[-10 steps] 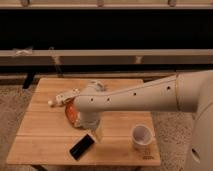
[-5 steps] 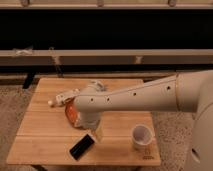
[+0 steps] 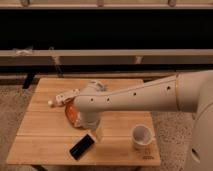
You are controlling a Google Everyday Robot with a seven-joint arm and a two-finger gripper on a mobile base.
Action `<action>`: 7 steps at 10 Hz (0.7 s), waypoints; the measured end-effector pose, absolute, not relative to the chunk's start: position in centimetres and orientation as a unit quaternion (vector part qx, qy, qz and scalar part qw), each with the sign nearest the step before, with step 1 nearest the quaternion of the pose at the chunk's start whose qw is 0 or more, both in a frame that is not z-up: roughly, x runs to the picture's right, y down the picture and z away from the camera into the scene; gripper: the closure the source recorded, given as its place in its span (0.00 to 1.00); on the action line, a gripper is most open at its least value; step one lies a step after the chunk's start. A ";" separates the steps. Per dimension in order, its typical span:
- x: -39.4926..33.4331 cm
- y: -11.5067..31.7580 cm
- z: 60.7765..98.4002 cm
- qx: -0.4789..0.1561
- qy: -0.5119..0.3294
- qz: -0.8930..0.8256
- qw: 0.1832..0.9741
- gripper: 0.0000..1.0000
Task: Place the eraser on the white sponge
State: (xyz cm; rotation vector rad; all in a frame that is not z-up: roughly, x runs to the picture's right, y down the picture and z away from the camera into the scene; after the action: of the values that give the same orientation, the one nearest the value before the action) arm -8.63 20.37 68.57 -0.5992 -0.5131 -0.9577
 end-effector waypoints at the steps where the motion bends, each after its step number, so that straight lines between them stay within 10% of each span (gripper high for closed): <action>1: -8.6 20.4 68.6 -0.281 -0.240 -0.449 0.814 0.20; 7: -8.8 22.8 70.0 -0.297 -0.238 -0.440 0.813 0.20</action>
State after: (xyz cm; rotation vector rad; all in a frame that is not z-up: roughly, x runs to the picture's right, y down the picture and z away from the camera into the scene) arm -8.83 22.77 70.00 -0.6343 -0.5075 -0.9401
